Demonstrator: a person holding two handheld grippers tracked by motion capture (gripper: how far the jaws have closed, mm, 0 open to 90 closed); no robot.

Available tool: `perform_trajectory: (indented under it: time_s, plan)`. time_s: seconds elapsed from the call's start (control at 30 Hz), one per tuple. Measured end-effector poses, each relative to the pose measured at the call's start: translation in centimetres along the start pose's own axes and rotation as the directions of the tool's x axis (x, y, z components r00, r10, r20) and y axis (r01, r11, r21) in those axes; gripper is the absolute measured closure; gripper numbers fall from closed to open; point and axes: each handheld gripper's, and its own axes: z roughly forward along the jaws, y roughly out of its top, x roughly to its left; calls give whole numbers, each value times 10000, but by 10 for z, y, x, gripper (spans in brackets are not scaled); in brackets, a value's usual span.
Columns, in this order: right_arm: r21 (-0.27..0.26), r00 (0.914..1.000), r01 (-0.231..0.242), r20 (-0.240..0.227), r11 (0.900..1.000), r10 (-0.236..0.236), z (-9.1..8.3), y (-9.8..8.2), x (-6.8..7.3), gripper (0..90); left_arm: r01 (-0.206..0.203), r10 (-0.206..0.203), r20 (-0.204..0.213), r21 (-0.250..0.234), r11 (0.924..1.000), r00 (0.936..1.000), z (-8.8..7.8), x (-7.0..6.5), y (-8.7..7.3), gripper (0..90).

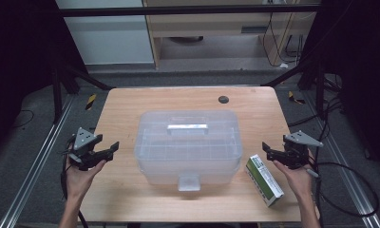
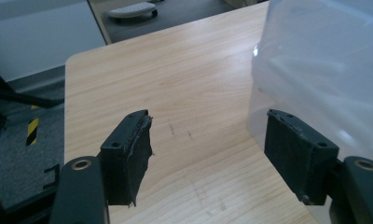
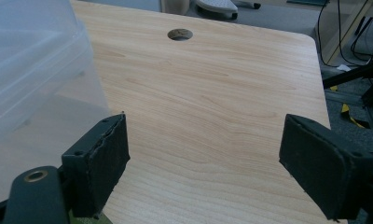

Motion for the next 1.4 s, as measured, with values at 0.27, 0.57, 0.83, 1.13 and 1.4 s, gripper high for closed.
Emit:
perform_trajectory:
  time_s: [0.27, 0.57, 0.83, 1.13, 1.4]
  plan:
    - [-132, 9999, 85, 98, 9999, -84, -4, 2, 0, 159, -590, 596, 349, -170, 9981, 9976, -6, -9, 19, 299]
    - [-102, 9995, 314, 96, 9995, -313, -2, 3, 3, 158, -1296, 1308, 492, -269, 9912, 9902, -16, -14, 43, 296]
    - [-131, 9993, 374, 81, 9992, -373, -3, 4, 3, 158, -2021, 2029, 595, -196, 9792, 9774, -23, -23, 63, 296]
    - [-96, 9991, 427, 56, 9990, -427, -2, 4, 4, 159, -2707, 2720, 800, -269, 9623, 9590, -28, -35, 81, 295]
    - [-177, 9983, 577, -24, 9982, -577, -1, 4, 5, 172, -3680, 3663, 990, -16, 9298, 9252, -29, -49, 95, 298]
